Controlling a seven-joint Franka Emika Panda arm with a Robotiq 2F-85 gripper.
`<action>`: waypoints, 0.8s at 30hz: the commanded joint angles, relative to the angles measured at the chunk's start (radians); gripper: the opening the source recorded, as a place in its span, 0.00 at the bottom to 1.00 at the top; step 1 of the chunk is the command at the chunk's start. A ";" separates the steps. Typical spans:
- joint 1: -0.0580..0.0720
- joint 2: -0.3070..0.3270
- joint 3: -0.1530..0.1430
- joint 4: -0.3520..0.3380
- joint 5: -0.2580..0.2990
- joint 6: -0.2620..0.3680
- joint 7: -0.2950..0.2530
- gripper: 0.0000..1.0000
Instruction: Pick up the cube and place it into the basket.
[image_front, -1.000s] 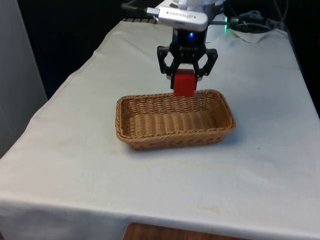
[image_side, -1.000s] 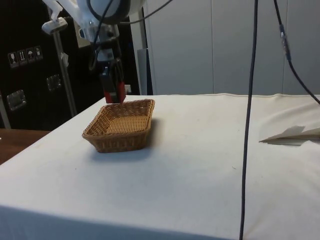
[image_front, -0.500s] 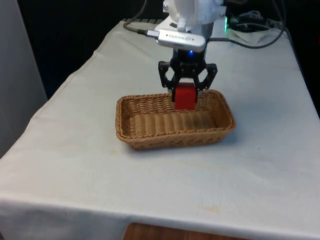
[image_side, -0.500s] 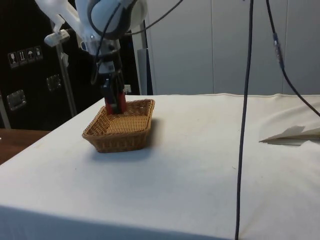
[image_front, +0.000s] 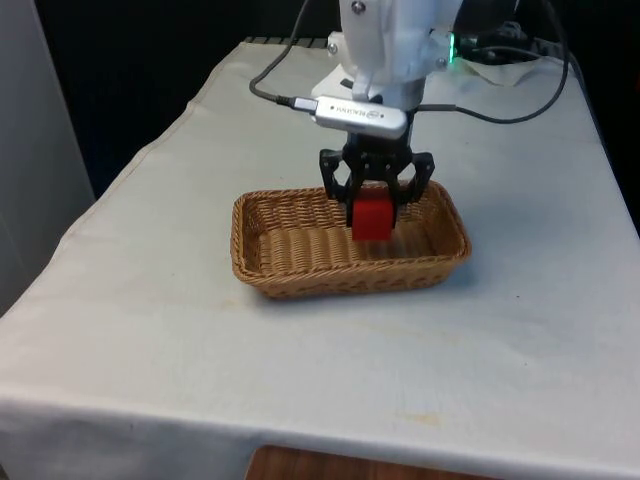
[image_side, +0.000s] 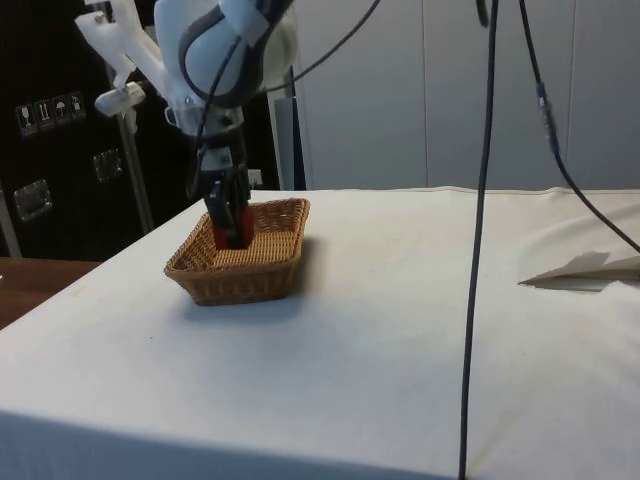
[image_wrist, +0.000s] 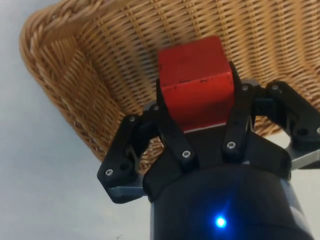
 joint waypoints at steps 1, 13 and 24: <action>-0.008 0.004 0.010 -0.003 0.014 0.015 -0.011 0.00; -0.010 0.052 0.014 0.000 0.052 0.060 -0.035 0.00; -0.009 0.073 0.014 0.002 0.065 0.077 -0.042 0.31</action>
